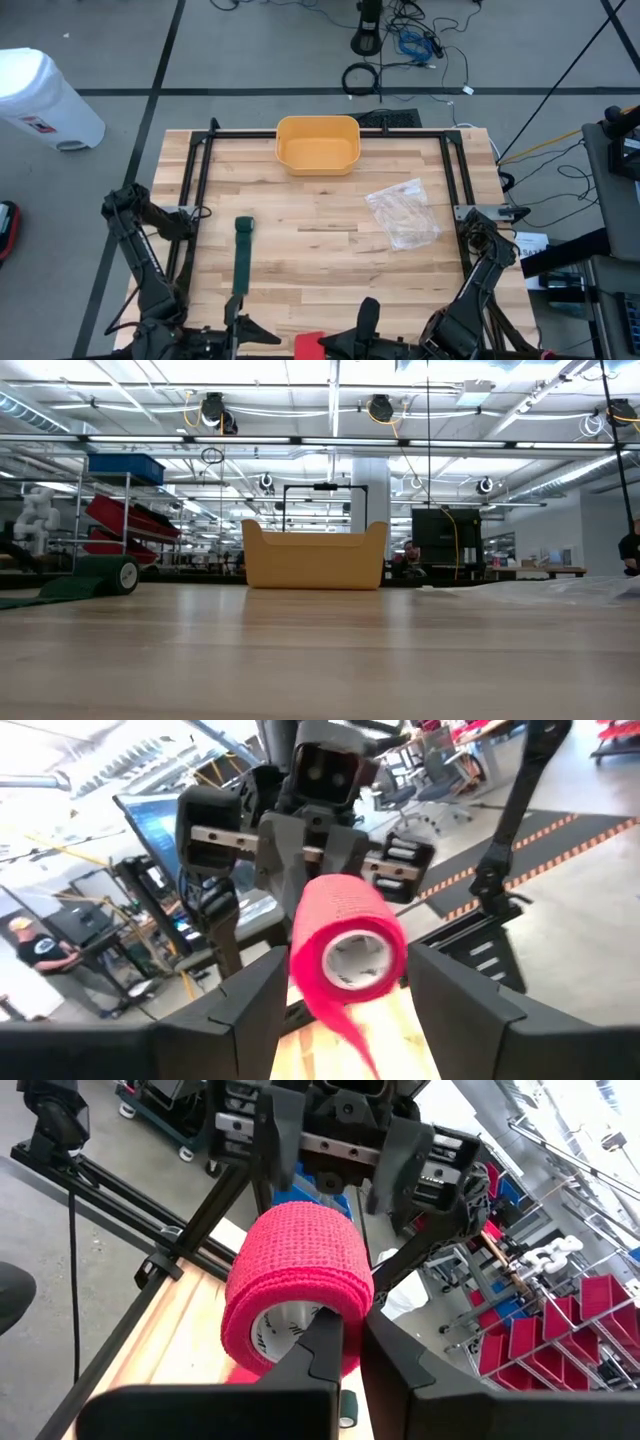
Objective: Roll bandage
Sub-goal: Roll the red bandage
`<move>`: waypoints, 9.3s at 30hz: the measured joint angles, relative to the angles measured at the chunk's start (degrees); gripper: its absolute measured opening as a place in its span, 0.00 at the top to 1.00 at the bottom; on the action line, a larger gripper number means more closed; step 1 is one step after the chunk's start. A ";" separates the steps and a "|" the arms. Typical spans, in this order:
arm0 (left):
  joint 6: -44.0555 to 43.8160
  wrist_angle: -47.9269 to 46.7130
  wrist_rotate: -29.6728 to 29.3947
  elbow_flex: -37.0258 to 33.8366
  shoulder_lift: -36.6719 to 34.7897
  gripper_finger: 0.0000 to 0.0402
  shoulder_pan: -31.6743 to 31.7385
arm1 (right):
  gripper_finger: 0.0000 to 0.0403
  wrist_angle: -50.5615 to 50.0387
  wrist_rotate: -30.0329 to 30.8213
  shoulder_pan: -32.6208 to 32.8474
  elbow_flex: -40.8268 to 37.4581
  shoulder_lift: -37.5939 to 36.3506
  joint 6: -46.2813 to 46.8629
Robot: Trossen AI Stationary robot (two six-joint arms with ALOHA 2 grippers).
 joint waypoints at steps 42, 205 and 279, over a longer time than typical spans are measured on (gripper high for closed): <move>-1.51 4.63 5.71 0.00 1.84 0.48 6.16 | 0.97 0.34 4.22 0.36 0.01 0.04 -0.63; -1.91 11.50 1.29 0.00 1.75 0.86 1.44 | 0.51 7.41 11.20 -0.31 0.07 14.71 -97.82; -1.80 11.48 1.29 0.00 1.75 0.86 1.18 | 0.67 8.71 10.27 -1.54 -0.02 12.94 -96.72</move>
